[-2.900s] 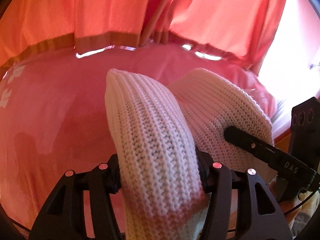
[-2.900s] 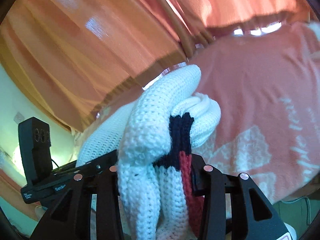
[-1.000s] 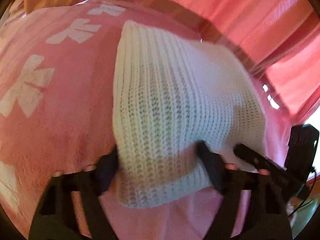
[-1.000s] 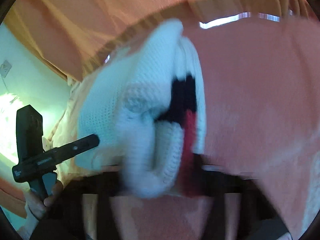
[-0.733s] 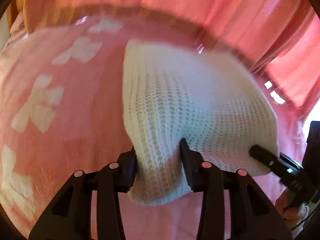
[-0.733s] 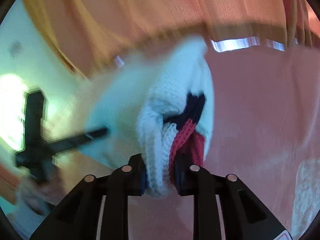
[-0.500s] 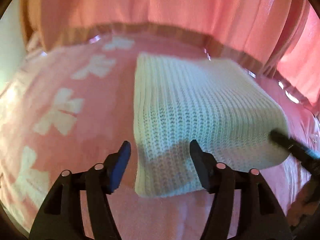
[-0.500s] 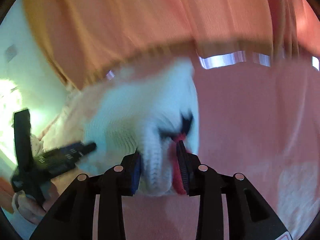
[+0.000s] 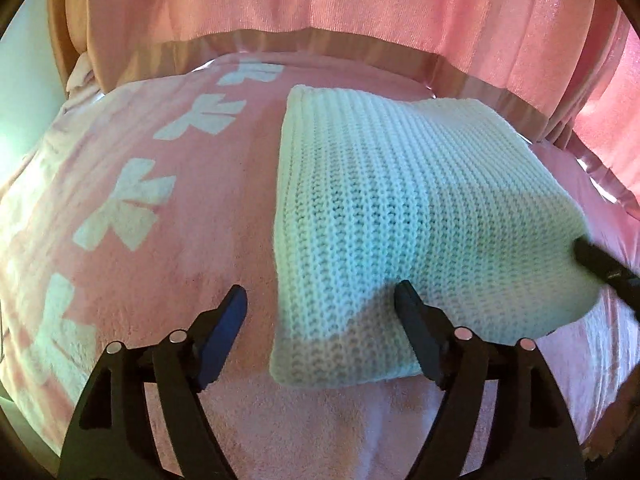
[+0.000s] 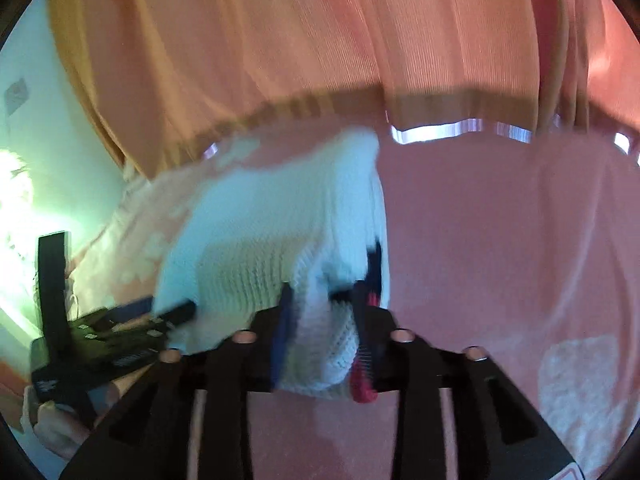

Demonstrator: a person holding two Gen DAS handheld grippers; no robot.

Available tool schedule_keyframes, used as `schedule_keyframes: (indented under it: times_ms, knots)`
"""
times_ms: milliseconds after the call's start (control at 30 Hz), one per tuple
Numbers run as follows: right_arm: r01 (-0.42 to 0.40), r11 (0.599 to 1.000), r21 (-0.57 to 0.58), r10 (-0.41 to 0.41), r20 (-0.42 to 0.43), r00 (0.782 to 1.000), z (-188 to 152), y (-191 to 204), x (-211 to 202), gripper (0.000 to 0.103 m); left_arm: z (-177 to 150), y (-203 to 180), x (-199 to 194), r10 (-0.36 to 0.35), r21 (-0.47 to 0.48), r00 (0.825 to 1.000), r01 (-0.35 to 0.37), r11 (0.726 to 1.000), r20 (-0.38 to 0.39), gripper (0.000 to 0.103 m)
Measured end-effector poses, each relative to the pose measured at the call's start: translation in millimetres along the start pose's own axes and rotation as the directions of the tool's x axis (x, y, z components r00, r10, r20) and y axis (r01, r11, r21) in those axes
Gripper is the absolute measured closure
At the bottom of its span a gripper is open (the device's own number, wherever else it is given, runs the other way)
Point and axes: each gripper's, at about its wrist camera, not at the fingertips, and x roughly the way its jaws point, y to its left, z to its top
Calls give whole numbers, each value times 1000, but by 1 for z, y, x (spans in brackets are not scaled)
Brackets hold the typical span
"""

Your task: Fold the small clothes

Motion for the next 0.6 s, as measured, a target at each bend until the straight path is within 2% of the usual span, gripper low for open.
schedule_keyframes:
  times_ms: [100,133,167,200,233,267,300,333,400,500,600]
  knots:
    - [-50,998,-41,53,73,996,8,13,-16,66,-1,-1,3,10,6,1000,-10,1000,-7,29]
    - [-65,996,-55,69,73,995,9,17,-16,73,-1,-2,4,13,6,1000,-13,1000,-7,28]
    - [-91,993,-79,95,53,994,10,26,-8,77,-1,-1,5,17,6,1000,-16,1000,-6,27]
    - [-88,992,-96,90,14,996,9,30,2,89,-1,-2,6,23,8,1000,-23,1000,-6,25]
    - [-67,993,-100,64,-25,998,6,28,14,100,0,-2,6,25,10,1000,-25,1000,-5,25]
    - [-12,996,-90,4,-95,995,3,21,36,103,-1,-3,6,25,13,1000,-25,1000,-5,25]
    - [29,997,-65,-38,-137,990,-1,12,49,103,-1,-4,6,26,16,1000,-26,1000,-4,25]
    - [41,999,-26,-45,-165,985,-8,-1,56,103,-1,-5,6,28,21,1000,-28,999,-3,25]
    - [14,999,50,-5,-166,986,-9,-12,52,103,-2,-7,4,25,27,1000,-25,999,-3,25]
    - [40,999,-3,-40,-97,995,-7,3,23,103,-3,-11,-2,30,33,999,-31,999,15,25]
    - [73,997,-31,-74,-21,997,-12,8,1,96,-5,-15,-12,52,43,997,-54,998,54,23]
